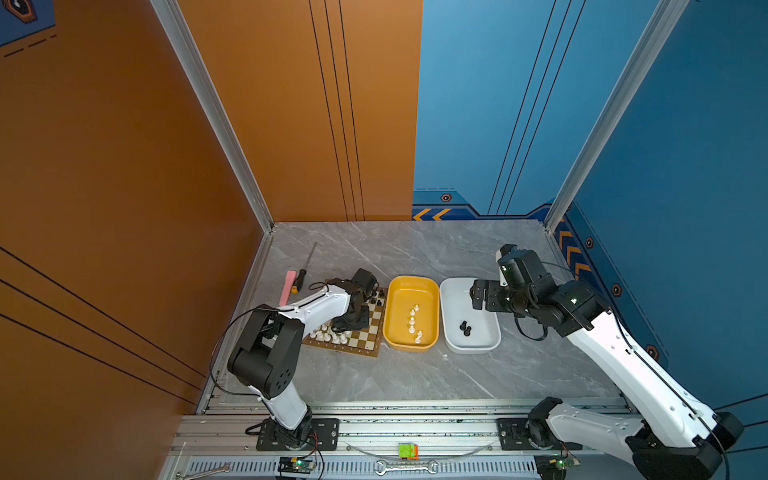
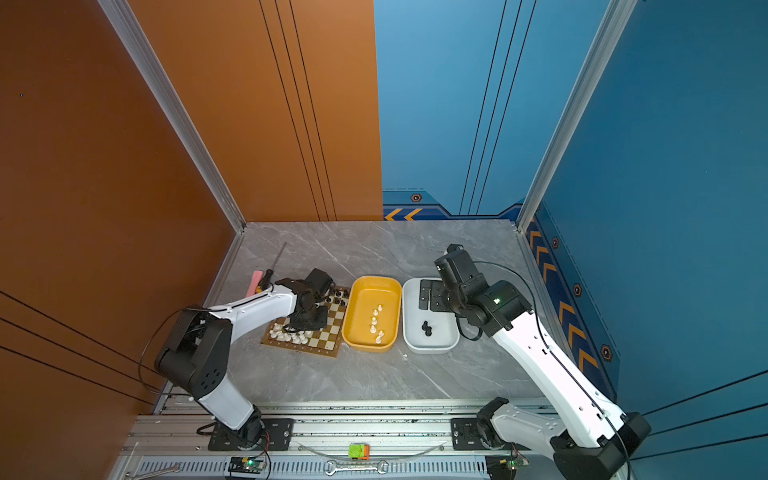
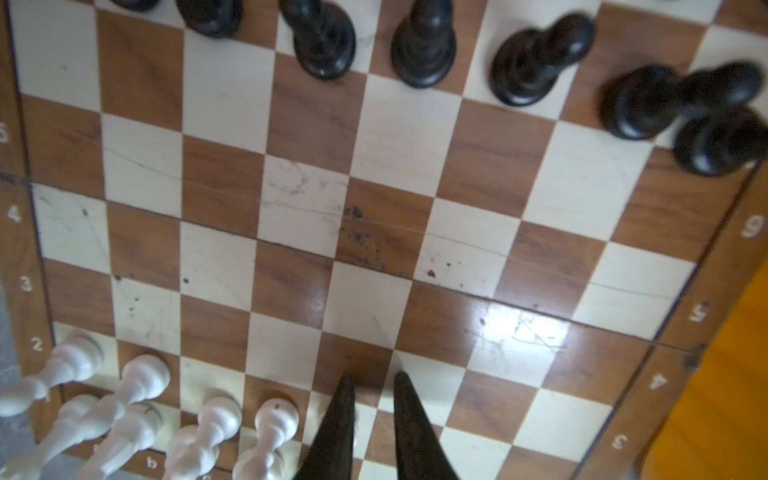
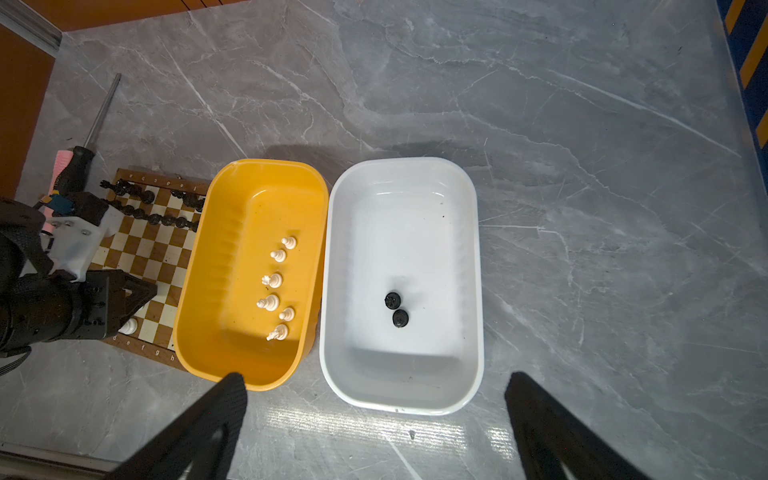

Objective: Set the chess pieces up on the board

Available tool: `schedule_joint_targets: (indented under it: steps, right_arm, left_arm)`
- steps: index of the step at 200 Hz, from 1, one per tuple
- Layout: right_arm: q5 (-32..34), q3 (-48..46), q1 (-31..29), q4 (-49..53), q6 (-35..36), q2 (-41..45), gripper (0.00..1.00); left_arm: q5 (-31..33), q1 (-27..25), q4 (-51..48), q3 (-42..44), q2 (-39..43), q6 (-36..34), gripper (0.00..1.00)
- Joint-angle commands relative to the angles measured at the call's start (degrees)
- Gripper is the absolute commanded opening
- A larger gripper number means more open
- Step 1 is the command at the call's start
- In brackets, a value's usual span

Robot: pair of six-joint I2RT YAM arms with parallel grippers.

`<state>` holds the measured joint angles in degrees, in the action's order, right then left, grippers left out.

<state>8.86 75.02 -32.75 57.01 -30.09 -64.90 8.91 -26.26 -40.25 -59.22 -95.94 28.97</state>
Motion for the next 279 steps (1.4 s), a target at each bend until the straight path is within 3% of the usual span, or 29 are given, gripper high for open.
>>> schedule_joint_targets:
  steps: [1,105,201,232,279]
  right_arm:
    - [1.2,0.0,-0.5,0.9,-1.1,0.9,1.0]
    - [1.3,-0.1,-0.8,0.3,-1.3,0.4,1.0]
    - [1.5,0.3,-0.8,0.0,-0.9,-0.2,1.0]
    - [1.5,0.3,-0.8,-0.4,-0.9,-0.7,1.0]
    - [1.7,0.9,-0.7,-1.1,-0.7,-1.8,1.0]
  left_arm:
    - [-2.6,-0.6,-2.6,0.8,-0.1,0.4,0.2]
    - [-3.0,-1.3,-3.7,0.6,-0.2,0.4,0.21]
    - [-1.3,-2.0,-6.8,-9.2,0.6,-1.0,0.36]
    - [-1.4,-4.0,-8.1,-14.4,0.2,-1.0,0.37]
    - [0.2,-11.3,-9.7,-26.1,-3.7,-1.2,0.38]
